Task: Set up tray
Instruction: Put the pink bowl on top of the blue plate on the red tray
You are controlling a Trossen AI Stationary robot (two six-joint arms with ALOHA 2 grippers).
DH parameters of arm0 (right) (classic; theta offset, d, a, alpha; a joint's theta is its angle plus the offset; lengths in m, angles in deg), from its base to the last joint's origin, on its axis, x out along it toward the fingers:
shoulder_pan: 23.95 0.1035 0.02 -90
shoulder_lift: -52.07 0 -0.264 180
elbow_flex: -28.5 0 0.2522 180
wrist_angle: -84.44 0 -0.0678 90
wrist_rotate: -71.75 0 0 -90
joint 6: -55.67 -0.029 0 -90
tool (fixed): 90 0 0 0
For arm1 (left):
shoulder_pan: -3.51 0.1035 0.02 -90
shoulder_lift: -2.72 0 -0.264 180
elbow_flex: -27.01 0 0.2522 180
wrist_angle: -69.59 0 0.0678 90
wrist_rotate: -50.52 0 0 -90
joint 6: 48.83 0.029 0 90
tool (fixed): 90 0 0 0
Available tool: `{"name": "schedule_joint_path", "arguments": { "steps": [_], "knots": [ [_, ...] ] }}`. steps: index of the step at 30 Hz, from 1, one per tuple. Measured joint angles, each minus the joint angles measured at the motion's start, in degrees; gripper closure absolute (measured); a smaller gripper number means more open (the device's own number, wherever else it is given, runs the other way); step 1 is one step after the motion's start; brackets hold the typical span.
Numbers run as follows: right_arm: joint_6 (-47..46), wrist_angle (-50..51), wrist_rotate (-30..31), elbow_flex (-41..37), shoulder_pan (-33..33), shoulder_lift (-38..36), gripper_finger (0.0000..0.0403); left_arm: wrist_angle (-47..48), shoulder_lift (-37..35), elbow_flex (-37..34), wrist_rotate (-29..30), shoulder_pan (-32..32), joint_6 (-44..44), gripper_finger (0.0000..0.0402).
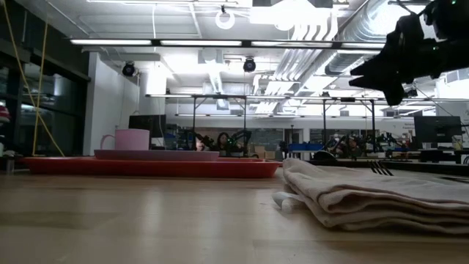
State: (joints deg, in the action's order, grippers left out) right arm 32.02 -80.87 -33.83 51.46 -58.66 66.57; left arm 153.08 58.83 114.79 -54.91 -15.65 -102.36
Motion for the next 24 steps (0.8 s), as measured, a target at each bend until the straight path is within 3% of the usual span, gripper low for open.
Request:
{"name": "schedule_joint_path", "arguments": {
  "steps": [12,24],
  "knots": [
    [-1.58,-5.32,-1.52,-2.74,0.01,0.0,0.0289,1.2,6.05,0.0,7.82,-15.48,-21.3,0.024],
    [0.72,-4.98,-0.78,-2.74,3.87,0.04,0.0289,0.79,14.65,-0.04,18.95,-23.45,-31.57,0.024]
  ]
}}
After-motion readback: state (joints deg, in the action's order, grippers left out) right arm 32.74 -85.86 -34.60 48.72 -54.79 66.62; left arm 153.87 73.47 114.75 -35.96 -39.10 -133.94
